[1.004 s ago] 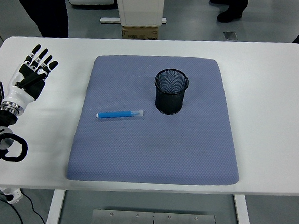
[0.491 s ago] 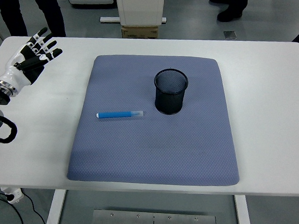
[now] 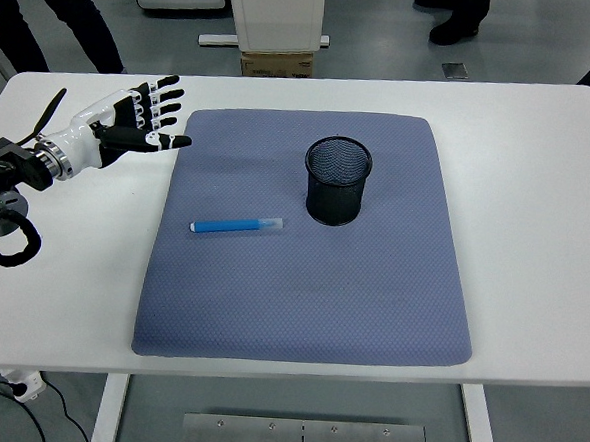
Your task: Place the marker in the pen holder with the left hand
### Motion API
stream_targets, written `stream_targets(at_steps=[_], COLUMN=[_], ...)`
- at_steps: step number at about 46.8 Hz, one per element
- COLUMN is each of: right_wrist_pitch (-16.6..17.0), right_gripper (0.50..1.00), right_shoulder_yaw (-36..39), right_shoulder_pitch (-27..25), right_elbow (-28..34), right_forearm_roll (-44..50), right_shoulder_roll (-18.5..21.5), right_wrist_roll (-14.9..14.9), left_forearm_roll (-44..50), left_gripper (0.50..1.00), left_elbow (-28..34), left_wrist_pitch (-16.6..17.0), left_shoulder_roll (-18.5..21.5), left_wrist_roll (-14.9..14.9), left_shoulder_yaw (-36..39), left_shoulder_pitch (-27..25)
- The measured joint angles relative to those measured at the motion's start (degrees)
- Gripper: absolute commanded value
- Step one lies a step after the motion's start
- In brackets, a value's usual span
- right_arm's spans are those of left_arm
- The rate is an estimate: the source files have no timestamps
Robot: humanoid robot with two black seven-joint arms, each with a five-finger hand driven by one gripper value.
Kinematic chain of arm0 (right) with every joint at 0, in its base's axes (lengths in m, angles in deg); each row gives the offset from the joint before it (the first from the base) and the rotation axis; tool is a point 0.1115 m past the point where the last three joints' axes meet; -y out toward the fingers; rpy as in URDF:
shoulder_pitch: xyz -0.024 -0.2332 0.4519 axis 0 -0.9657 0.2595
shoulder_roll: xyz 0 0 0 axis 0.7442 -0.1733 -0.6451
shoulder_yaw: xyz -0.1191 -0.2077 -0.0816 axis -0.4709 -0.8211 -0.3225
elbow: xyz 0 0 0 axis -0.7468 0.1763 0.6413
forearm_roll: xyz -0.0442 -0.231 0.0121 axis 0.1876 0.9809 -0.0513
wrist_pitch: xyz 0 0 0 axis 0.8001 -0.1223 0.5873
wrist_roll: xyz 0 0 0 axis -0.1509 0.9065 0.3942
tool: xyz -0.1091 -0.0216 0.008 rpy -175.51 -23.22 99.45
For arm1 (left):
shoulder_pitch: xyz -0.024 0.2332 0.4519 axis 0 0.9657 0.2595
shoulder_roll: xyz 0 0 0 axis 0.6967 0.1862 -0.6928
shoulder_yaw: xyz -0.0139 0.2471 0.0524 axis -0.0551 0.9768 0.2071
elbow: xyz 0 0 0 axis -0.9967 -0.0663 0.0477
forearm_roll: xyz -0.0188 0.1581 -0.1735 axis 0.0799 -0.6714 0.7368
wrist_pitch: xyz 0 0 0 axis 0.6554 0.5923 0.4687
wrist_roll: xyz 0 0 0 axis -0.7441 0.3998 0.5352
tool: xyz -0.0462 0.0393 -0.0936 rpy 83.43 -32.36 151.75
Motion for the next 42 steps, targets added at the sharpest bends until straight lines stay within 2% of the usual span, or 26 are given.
stream_targets(at_steps=[12,17,23,31,42], right_wrist_pitch=[-0.01,0.00,0.00,0.00,0.00], right_gripper=[1.000,1.000,1.000,1.000,1.000], right_shoulder_yaw=[0.00,0.01,0.00,0.01,0.01], right_shoulder_pitch=[-0.02,-0.01,-0.01,-0.02,-0.01], right_elbow=[0.02,0.01,0.01,0.01,0.01], right_forearm_roll=[0.00,0.00,0.00,0.00,0.00], right_shoulder_roll=[0.00,0.00,0.00,0.00,0.00], right_wrist_roll=[0.00,0.00,-0.01,-0.01,0.00], left_forearm_roll=[-7.53,-11.77,-13.43,-12.01,-0.59], left_gripper=[1.000,1.000,1.000,1.000,1.000], left_elbow=[2.64,2.98,2.94,2.86,2.85], left_wrist_pitch=[-0.84,-2.17,-4.17,-4.45,-4.03], left_shoulder_roll=[0.17,-0.02,0.14,-0.01,-1.09], left_wrist_roll=[0.00,0.00,0.00,0.03,-0.15], left_shoulder_yaw=[17.65,22.68,26.58,27.17,27.24], left_shoulder_pitch=[-14.83,-18.43,-20.71,-21.74,-21.51])
